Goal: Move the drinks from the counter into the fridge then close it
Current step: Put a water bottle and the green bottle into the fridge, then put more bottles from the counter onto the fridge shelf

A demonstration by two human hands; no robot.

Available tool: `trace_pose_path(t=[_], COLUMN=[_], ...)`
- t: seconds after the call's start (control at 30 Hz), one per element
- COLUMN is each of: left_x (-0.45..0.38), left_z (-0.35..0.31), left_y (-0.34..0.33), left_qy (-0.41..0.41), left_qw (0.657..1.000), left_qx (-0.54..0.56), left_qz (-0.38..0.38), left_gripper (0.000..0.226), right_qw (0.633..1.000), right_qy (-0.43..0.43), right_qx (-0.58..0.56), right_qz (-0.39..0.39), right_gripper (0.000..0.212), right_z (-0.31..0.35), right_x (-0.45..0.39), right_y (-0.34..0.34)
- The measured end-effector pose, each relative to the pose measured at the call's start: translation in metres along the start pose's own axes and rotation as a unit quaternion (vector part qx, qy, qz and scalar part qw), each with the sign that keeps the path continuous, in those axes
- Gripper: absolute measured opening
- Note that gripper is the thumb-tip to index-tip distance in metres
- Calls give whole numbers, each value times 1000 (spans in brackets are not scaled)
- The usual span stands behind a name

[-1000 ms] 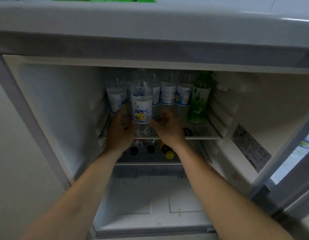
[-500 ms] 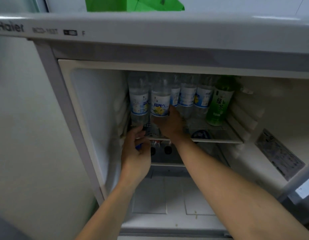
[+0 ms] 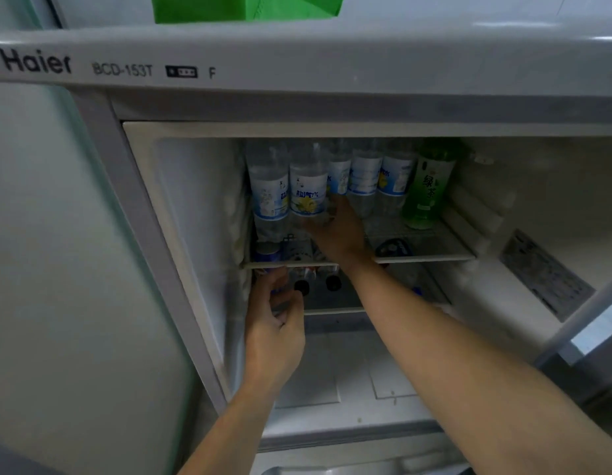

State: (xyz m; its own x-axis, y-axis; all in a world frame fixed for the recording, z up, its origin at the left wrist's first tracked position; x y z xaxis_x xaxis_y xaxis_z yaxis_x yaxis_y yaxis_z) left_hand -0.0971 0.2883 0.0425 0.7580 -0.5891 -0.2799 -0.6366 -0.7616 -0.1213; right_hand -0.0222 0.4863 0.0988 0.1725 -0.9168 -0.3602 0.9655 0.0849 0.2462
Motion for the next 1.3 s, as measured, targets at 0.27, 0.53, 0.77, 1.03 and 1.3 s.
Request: trace_pose_path(t=[0.27,0.53,0.77,1.03,1.3], left_x=[17,77,206,385,437], left_z=[37,63,107,174,231], left_y=[-7,-38,-72,-38,23], left_qy=[19,2,81,119,116], left_qw=[1000,992,955,846,708], left_qx=[-10,-61,-114,-252,-428], left_qz=[21,113,260,454,549], left_gripper=[27,30,23,17,20], right_qw=[992,978,923,785,644], right_qy=[6,-125,-251,-463,-574], right_qx=[22,6,36,48,36], right_qz=[-125,-169,-290,-408,-504], right_gripper=[25,21,16,23,23], right_z=[-24,-97,-149,-204,-204], right_x=[79,207,369,636,860], right_y=[74,161,279,394,426])
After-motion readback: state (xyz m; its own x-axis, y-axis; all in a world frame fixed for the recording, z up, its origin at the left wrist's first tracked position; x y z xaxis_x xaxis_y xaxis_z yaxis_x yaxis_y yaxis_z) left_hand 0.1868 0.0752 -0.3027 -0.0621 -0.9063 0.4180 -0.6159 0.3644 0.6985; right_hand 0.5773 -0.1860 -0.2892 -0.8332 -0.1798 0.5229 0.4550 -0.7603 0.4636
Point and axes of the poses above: each hand's wrist, its own x-axis away from the middle knuckle, its own y-axis out of the back of the hand, z = x × y, the point moved 10 cm from there along -x, towards the middle knuckle, and after that the axes turned 9 degrees about -z, right-handed, at the moved point
